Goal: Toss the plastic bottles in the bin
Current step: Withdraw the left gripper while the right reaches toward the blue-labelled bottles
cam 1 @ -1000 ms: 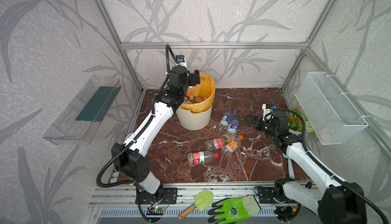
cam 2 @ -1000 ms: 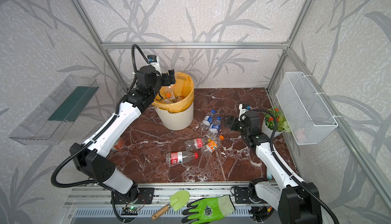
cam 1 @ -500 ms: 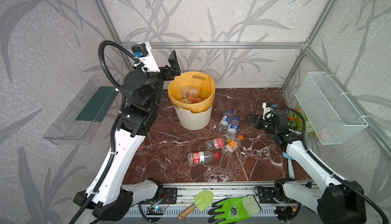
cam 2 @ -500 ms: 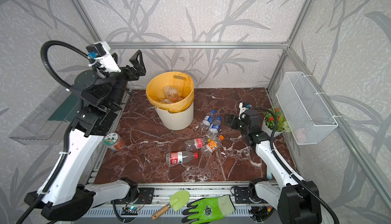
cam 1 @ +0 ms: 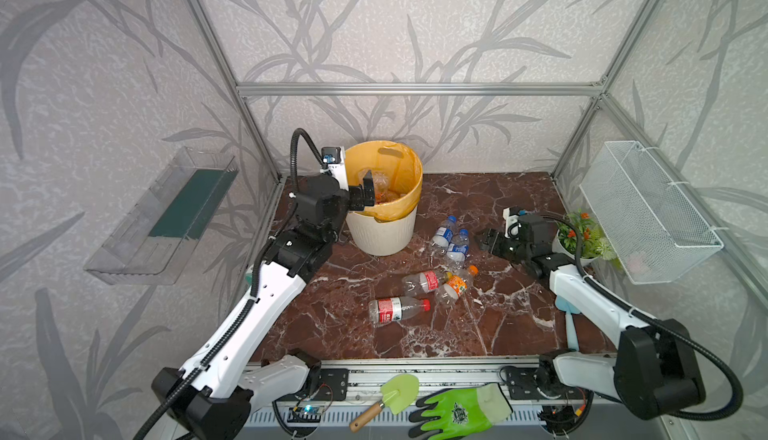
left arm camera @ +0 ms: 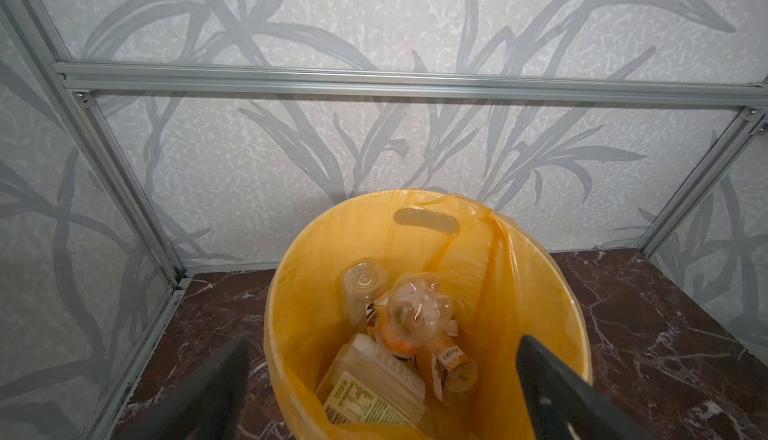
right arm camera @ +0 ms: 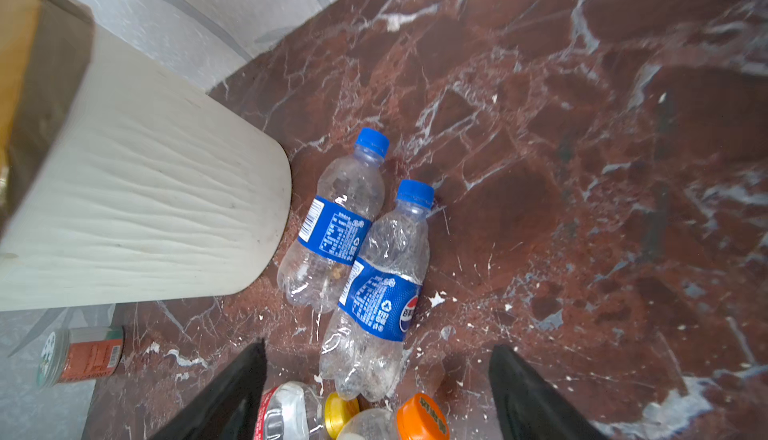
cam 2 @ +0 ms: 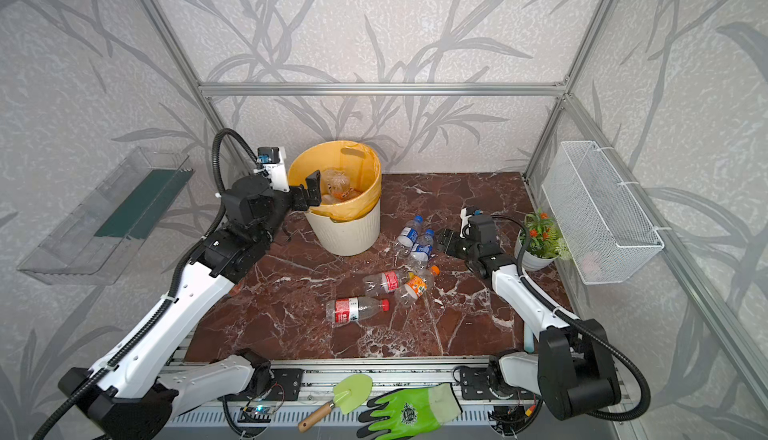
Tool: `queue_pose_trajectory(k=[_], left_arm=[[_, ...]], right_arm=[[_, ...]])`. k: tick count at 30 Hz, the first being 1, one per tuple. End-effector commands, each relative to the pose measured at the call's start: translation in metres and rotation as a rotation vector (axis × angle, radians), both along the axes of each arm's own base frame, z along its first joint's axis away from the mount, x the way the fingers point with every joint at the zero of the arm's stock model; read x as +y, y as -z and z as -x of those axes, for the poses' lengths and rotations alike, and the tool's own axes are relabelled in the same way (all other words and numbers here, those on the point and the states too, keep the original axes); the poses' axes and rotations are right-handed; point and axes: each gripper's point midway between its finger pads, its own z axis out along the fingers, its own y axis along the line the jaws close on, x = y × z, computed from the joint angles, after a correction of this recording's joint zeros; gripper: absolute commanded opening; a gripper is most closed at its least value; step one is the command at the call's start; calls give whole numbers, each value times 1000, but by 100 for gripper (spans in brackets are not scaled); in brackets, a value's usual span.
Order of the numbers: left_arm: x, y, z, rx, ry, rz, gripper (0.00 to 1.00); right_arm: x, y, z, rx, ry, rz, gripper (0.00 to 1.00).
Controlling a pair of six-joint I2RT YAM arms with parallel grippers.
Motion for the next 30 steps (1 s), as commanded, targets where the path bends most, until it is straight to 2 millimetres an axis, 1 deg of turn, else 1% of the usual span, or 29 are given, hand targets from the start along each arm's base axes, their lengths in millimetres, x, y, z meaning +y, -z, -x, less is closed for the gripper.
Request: queue_pose_trajectory(k=[1,3,5,7,8,10,12,14,17,21,28,30], left_arm=[[17,-9,27,-45,-68,-16,99],[28,-2,40,-39,-116,-29,99],[45,6,53,-37,-170,-20,99],[60,17,65,-29,-214,-17,99],[66,21,70,-24,-238,-15,99],[78,38,78,10,-280,-27,99],[90,50,86,34,-328,-15,99],[99,57,93,39,-372,4,99],[105,62,99,34,-388,10,99],[108,69,102,53,-397,5,99],[108,81,100,90,-406,-1,99],[107,82,100,94,-403,1,99]], right_arm=[[16,12,-1,34,-27,-51,84],[23,19,-2,47,-38,-56,83],[29,27,-3,63,-47,-60,83],[35,38,-4,88,-55,-71,83],[37,42,-4,96,-61,-73,82],[41,52,-6,132,-52,-96,79],[43,60,-8,152,-54,-96,77],[45,67,-10,166,-56,-94,76],[47,75,-14,188,-56,-94,75],[48,83,-17,205,-52,-92,75],[52,88,-24,211,-35,-130,75],[53,86,-26,202,-29,-139,74]])
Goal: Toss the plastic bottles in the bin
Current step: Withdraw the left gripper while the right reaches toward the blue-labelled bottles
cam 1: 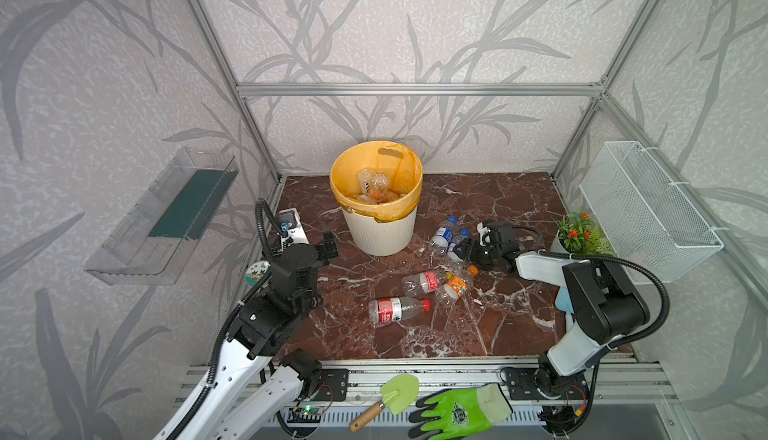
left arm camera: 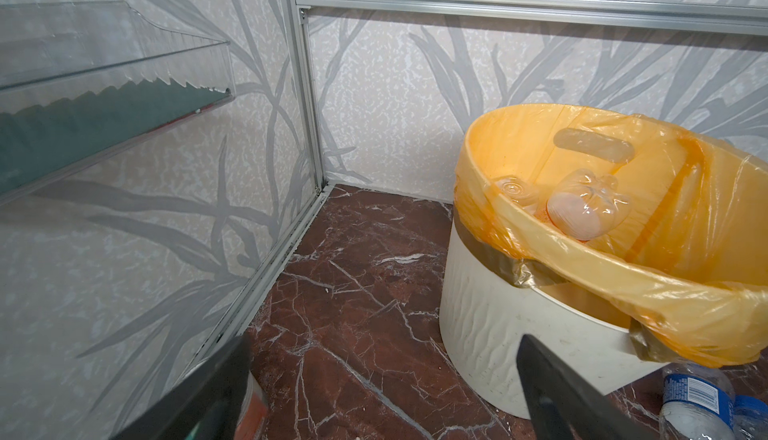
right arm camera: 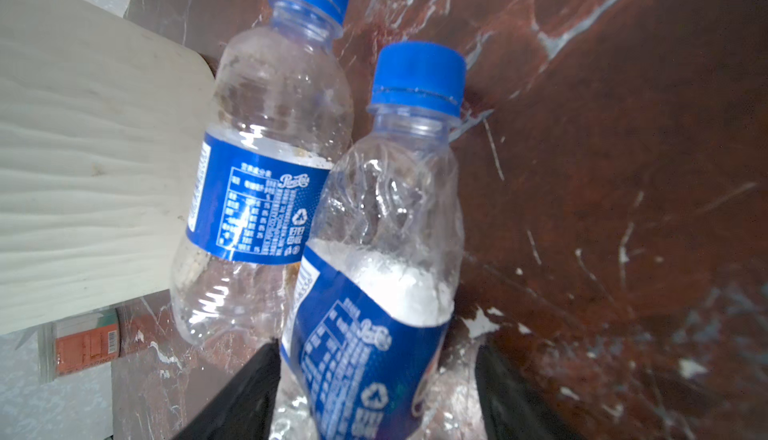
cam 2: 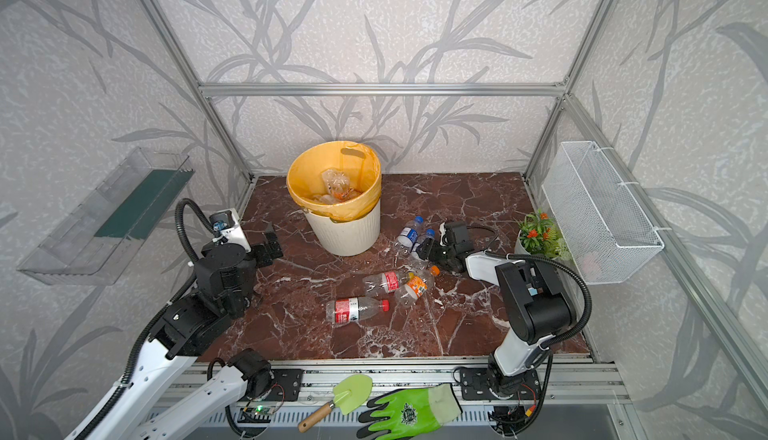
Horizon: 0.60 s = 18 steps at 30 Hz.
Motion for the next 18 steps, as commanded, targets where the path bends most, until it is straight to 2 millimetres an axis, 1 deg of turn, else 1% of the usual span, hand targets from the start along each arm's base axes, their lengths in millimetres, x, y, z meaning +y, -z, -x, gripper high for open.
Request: queue_pose_trajectory(k=[1,4,9,14,18], left_arm=[[5,9,1,21,-36,5,99],[5,12,0,29,-36,9,99],[7,12,2,31,-48,2,99],[11,11,5,30,-63,2,99],[13,12,6,27,-68,1,99]], right_arm=[[5,1,-11,-8,14,-27,73],[7,5,-14,3,22,-38,70],[8,11,-19,11,46,-51,62],[5,10,-24,2,73,-61,55],[0,4,-28,-17,99,-77,45]])
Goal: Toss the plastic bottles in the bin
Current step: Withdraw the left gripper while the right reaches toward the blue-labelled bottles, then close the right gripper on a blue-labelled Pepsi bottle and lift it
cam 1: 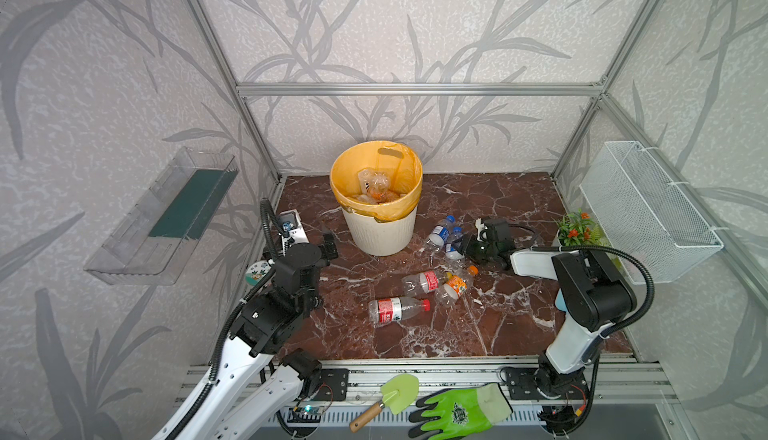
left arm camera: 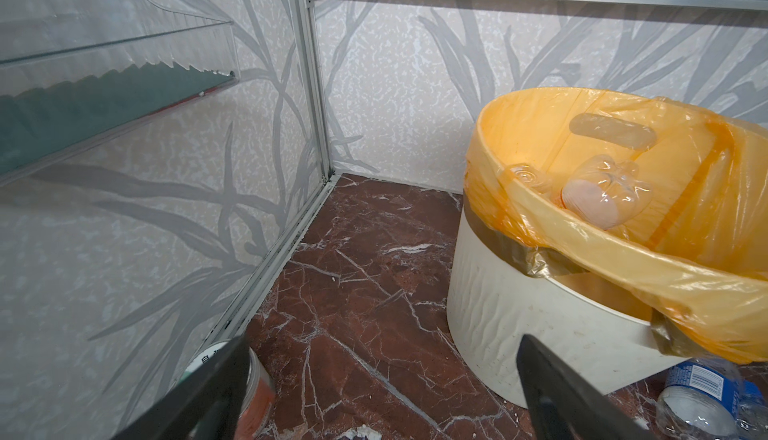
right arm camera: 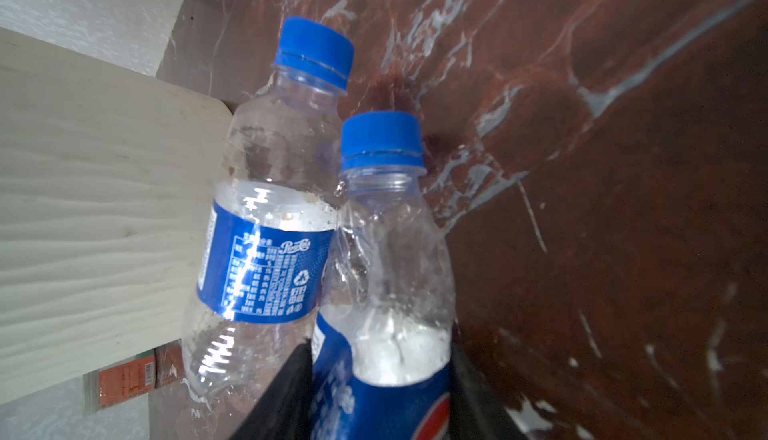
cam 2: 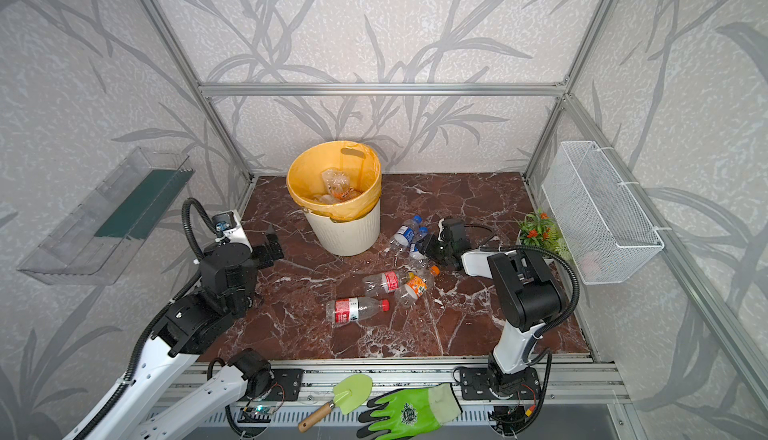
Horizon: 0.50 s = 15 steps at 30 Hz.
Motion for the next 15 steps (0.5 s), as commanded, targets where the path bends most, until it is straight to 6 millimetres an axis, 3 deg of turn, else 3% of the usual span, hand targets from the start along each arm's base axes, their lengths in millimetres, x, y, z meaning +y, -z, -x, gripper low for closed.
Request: queue_pose_trajectory(k=[1,11,12,15], left_arm=[[9,4,5,2,-42,3,99],[9,7,4,7,-48,10,99],[8,7,4,7,-46,11,99],[8,8,4,9,-45,12,99]], right_arm=[[-9,1,-4,3,40,-2,43],[-17,-21,-9,-46,69,-26,37],[-18,-33,-10,-73,70,-34,37],[-18,-40,-11,-91,65,-29,36]])
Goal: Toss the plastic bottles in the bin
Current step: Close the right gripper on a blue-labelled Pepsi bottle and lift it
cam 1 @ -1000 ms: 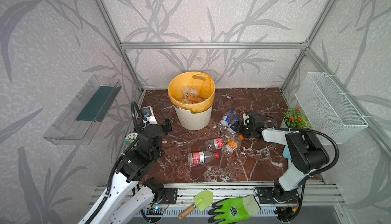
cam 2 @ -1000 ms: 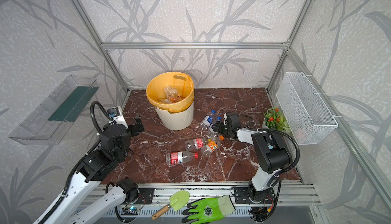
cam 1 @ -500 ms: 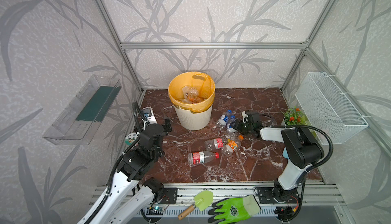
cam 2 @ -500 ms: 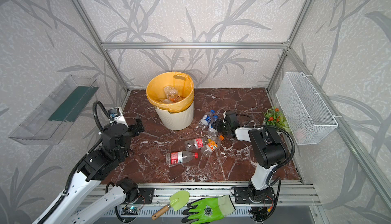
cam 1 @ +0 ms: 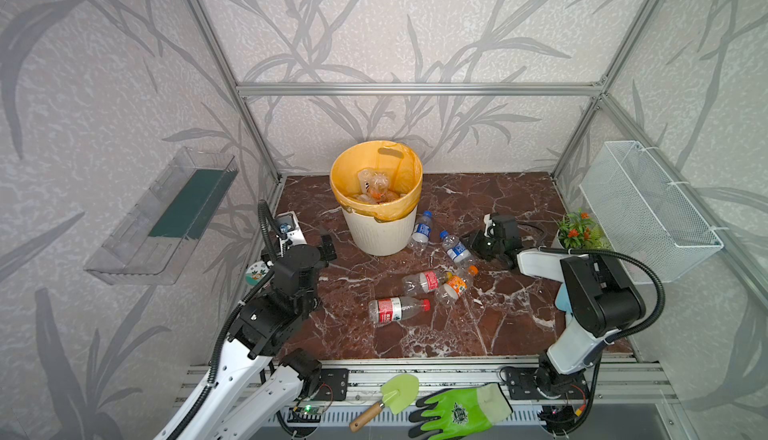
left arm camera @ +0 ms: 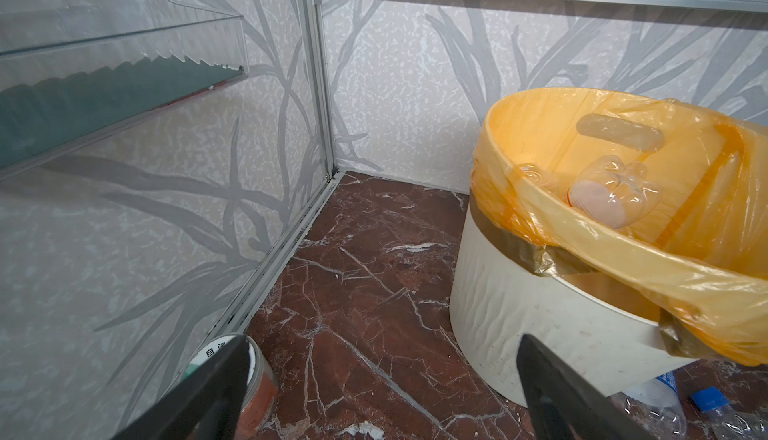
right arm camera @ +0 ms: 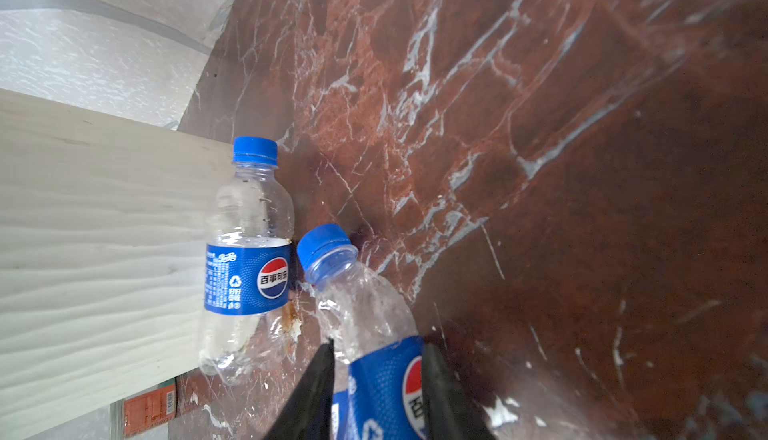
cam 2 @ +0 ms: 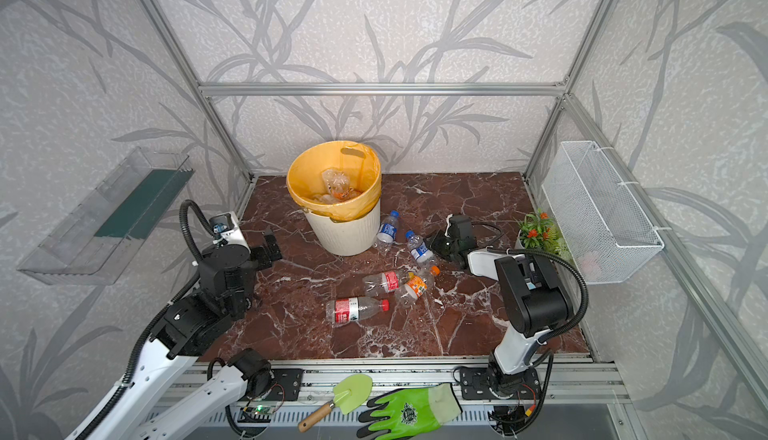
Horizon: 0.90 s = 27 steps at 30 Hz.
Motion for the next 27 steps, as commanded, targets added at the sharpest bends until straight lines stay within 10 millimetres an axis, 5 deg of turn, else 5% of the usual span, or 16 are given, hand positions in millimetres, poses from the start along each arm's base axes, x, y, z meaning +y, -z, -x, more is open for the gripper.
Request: queue_pose_trajectory(k=[1,16,27], left_arm=[[5,5,2,5,-35,4,99],[4,6,0,13,-31,4,99],[3,10,0,26,-30,9,99]], right_arm=[[-2,-16,-1,-39,-4,12,36],[-5,-7,30,-7,-397,438,91],[18,13,35,45,-643,737,95]])
